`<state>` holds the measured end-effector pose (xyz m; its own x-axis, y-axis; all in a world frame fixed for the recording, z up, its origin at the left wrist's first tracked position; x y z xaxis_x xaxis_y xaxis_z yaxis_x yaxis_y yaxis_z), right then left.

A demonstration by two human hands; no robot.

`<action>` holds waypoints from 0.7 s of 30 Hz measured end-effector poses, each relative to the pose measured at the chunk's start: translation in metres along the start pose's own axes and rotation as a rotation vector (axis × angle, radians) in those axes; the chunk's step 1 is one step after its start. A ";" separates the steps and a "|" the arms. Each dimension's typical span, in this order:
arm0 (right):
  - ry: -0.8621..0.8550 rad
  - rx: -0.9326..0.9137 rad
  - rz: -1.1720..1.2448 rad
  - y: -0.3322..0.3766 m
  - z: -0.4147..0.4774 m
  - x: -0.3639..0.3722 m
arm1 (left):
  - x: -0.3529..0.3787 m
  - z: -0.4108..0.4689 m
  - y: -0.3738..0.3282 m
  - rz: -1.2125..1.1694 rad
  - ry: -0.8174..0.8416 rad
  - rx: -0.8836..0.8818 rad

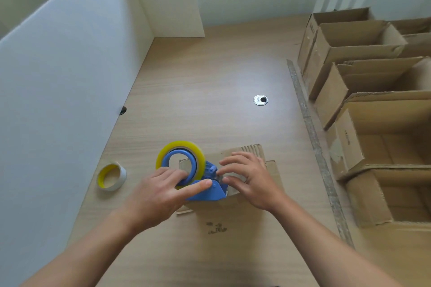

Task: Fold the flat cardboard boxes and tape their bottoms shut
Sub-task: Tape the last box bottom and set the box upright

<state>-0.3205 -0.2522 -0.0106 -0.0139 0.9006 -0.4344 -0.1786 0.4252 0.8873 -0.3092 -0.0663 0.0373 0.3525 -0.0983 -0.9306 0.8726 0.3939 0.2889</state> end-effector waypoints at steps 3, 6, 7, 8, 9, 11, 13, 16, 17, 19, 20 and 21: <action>-0.017 -0.009 -0.008 0.000 0.000 -0.001 | 0.000 0.002 0.000 -0.009 0.017 -0.002; -0.061 -0.018 -0.027 0.001 0.000 0.000 | -0.002 0.006 0.001 -0.028 0.041 -0.012; -0.075 -0.014 -0.041 0.001 0.000 0.000 | -0.003 0.008 0.000 -0.035 0.048 -0.017; -0.087 -0.009 -0.059 0.001 0.000 0.001 | -0.003 0.010 0.000 -0.042 0.057 -0.023; -0.096 -0.002 -0.073 0.001 0.000 0.002 | -0.004 0.012 0.000 -0.053 0.067 -0.028; -0.102 0.008 -0.080 0.000 0.000 0.002 | -0.007 0.015 0.000 -0.078 0.095 -0.037; -0.114 0.011 -0.065 0.001 0.000 -0.001 | -0.010 0.018 -0.001 -0.103 0.124 -0.038; -0.139 0.044 -0.011 0.000 0.002 -0.005 | -0.012 0.019 0.000 -0.171 0.177 -0.058; -0.137 0.052 -0.003 0.000 0.003 -0.005 | -0.011 0.019 0.002 -0.203 0.200 -0.082; -0.127 0.067 0.010 0.000 0.002 -0.004 | -0.008 0.018 0.008 -0.257 0.244 -0.149; -0.129 0.077 0.025 0.000 0.002 -0.005 | -0.006 0.018 0.010 -0.287 0.269 -0.183; -0.142 0.088 0.049 -0.001 0.001 -0.007 | -0.003 0.018 0.013 -0.316 0.293 -0.215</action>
<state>-0.3188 -0.2589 -0.0084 0.1194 0.9214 -0.3697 -0.0941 0.3812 0.9197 -0.2935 -0.0773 0.0480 -0.0559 0.0063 -0.9984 0.8212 0.5690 -0.0424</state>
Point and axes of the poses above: each hand's wrist, its own z-axis towards the middle knuckle, its own x-axis out of the palm, y = z × x, the point moved 8 cm from there along z, towards the middle knuckle, and after that the axes turned 11 degrees about z, right-handed, at the moved point
